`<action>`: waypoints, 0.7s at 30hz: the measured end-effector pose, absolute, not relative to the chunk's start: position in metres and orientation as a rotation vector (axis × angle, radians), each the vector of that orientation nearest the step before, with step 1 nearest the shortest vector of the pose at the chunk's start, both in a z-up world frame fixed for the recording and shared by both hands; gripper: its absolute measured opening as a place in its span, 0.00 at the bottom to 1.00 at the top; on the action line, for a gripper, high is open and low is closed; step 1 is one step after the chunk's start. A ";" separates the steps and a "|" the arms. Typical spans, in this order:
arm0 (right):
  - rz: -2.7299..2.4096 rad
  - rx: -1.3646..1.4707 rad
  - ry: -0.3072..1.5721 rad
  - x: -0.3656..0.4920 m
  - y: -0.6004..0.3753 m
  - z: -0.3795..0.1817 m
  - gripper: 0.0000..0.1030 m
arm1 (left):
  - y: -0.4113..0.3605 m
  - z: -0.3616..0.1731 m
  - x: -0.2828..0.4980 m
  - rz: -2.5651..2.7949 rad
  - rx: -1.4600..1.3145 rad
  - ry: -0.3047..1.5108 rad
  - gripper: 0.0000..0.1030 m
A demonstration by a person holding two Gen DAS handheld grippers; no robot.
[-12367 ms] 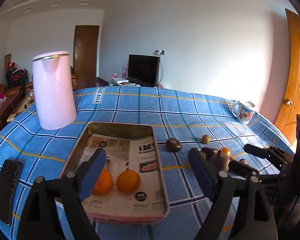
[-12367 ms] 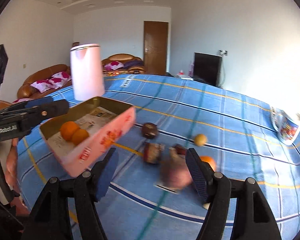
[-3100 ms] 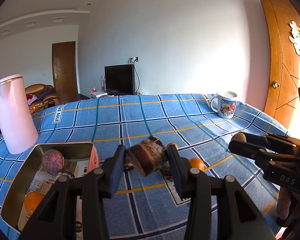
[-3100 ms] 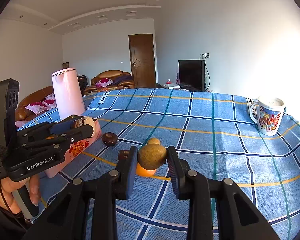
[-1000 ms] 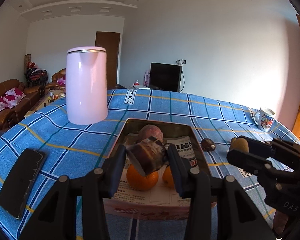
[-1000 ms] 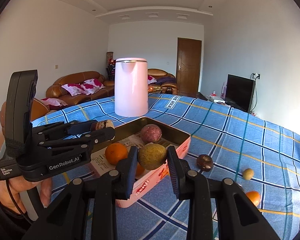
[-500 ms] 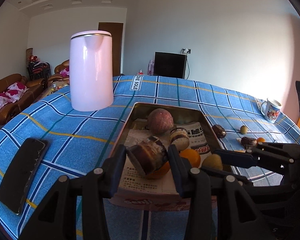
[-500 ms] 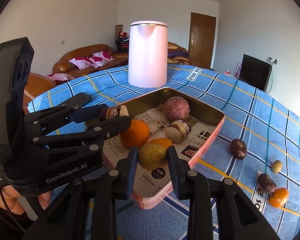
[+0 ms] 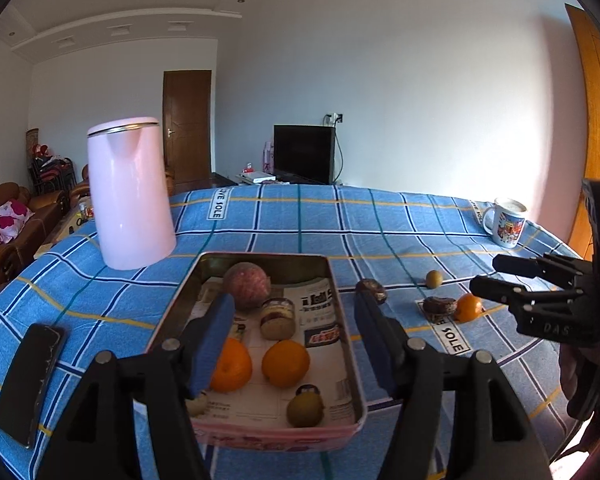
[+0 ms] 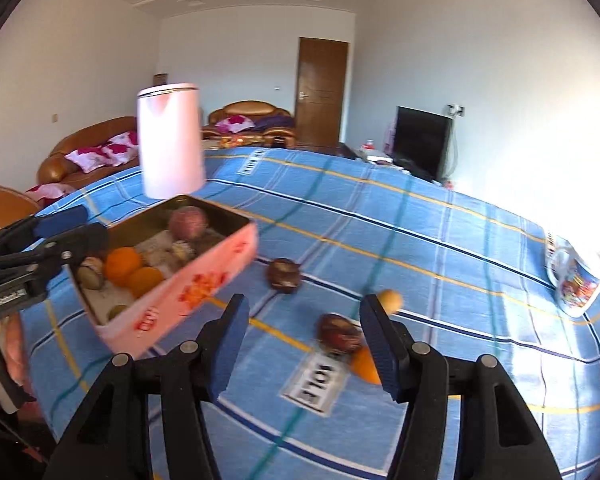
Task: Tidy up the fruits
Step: 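Grasp an orange with the right gripper while the left grasps a dark brown fruit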
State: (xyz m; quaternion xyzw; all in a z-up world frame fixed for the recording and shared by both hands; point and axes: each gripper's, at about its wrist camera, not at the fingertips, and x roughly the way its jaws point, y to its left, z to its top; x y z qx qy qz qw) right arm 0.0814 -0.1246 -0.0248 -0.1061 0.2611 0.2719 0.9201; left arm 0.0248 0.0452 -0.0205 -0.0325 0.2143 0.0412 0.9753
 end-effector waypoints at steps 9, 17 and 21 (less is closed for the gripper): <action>0.536 -0.196 0.705 0.117 -0.162 -0.050 0.58 | -0.012 -0.019 0.066 -0.052 -0.006 0.491 0.63; 0.581 -0.209 0.794 0.136 -0.150 -0.067 0.58 | -0.031 -0.033 0.099 -0.085 0.003 0.580 0.63; 0.605 -0.162 0.844 0.144 -0.155 -0.075 0.44 | -0.039 -0.039 0.106 -0.102 0.005 0.606 0.63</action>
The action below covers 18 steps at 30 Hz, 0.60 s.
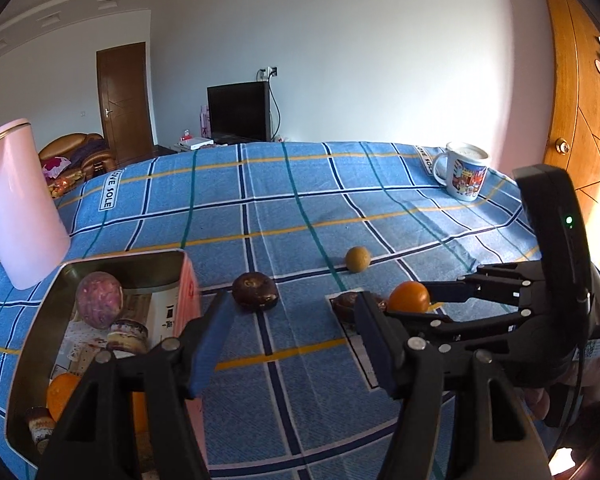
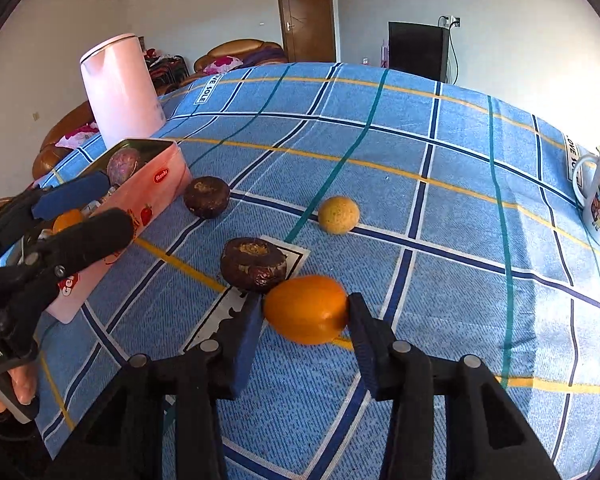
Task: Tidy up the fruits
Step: 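Grasp an orange with the right gripper while the left grasps a dark brown fruit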
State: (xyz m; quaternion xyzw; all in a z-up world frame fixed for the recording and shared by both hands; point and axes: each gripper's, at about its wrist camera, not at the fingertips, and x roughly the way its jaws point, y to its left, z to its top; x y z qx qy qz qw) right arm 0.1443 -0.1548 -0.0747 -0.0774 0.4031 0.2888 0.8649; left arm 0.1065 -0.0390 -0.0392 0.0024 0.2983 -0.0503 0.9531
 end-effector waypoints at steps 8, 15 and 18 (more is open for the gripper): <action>0.493 -0.085 0.739 0.136 -0.183 -0.059 0.43 | -0.063 -0.053 0.127 -0.155 0.013 0.679 0.63; 0.461 0.021 0.728 0.142 -0.204 -0.056 0.43 | -0.082 -0.065 0.151 -0.233 0.003 0.791 0.63; 0.457 0.039 0.720 0.141 -0.206 -0.056 0.43 | -0.087 -0.070 0.160 -0.235 0.003 0.827 0.61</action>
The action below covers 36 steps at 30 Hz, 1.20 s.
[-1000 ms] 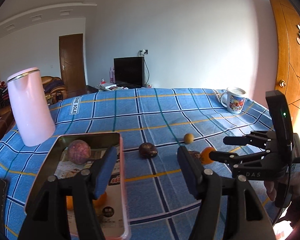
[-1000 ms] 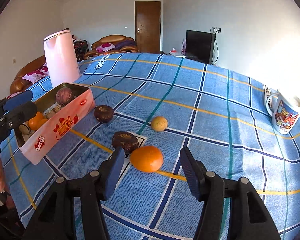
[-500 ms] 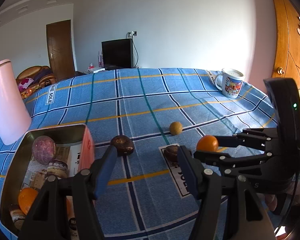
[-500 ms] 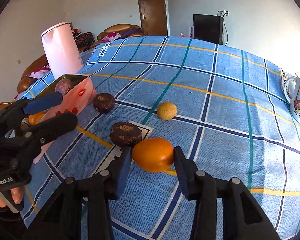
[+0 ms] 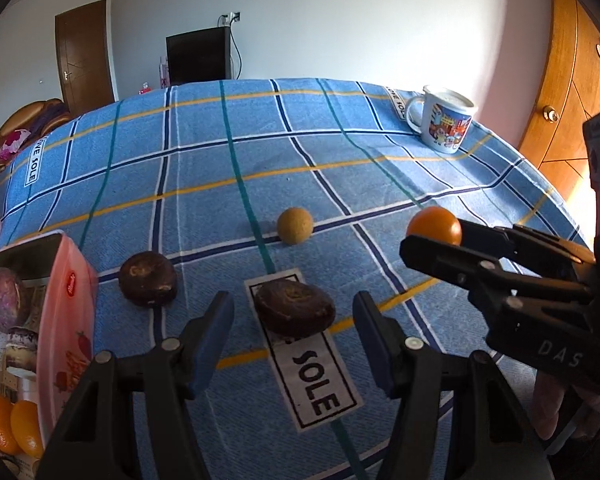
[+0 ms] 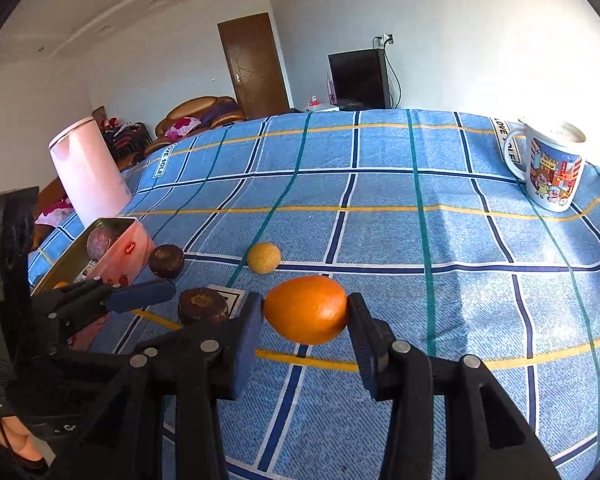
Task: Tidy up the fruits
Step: 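Grasp an orange with the right gripper while the left grasps a dark brown fruit, then carry the orange and dark brown fruit over the tin with both grippers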
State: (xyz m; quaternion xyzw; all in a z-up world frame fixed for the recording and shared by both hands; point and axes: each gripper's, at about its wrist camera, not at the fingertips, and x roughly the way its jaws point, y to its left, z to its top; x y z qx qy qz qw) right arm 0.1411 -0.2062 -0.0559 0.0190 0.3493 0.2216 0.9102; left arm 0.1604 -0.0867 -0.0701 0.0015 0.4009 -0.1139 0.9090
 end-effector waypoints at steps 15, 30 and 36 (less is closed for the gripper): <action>0.472 0.042 0.674 0.134 -0.207 -0.051 0.44 | -0.084 -0.064 0.155 -0.239 -0.013 0.789 0.42; 0.507 0.031 0.556 0.115 -0.209 -0.039 0.44 | -0.078 -0.045 0.134 -0.186 -0.005 0.612 0.42; 0.507 0.016 0.504 0.107 -0.209 -0.035 0.44 | -0.078 -0.041 0.127 -0.168 0.005 0.565 0.42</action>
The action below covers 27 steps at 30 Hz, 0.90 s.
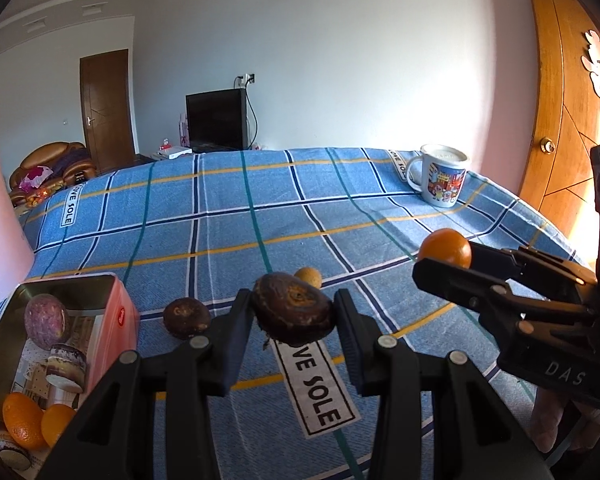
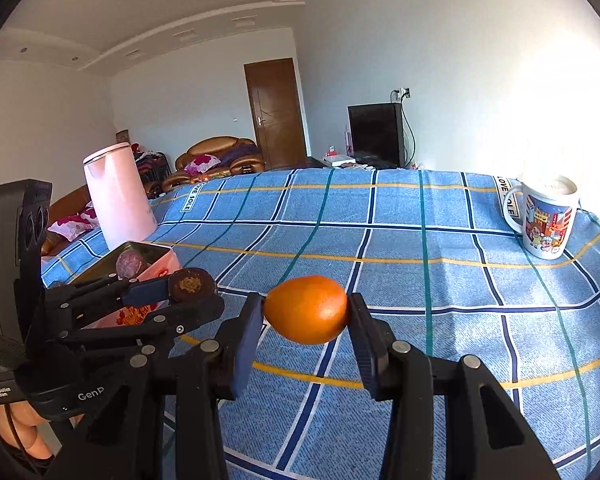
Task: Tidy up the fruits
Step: 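Carry the orange and dark brown fruit over the tin with both grippers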
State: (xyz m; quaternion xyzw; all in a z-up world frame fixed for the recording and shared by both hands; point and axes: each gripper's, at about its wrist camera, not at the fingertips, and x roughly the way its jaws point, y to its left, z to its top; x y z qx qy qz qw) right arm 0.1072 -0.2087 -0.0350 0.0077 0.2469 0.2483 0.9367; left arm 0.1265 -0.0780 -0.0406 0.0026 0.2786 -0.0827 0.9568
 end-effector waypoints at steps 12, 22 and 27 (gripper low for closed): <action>0.513 -0.001 0.435 0.096 -0.209 -0.030 0.44 | -0.077 -0.035 0.115 -0.154 0.014 0.498 0.42; 0.517 -0.011 0.392 0.088 -0.209 -0.028 0.44 | -0.077 -0.032 0.106 -0.144 0.021 0.451 0.42; 0.518 -0.017 0.375 0.085 -0.209 -0.026 0.44 | -0.077 -0.030 0.102 -0.140 0.024 0.429 0.42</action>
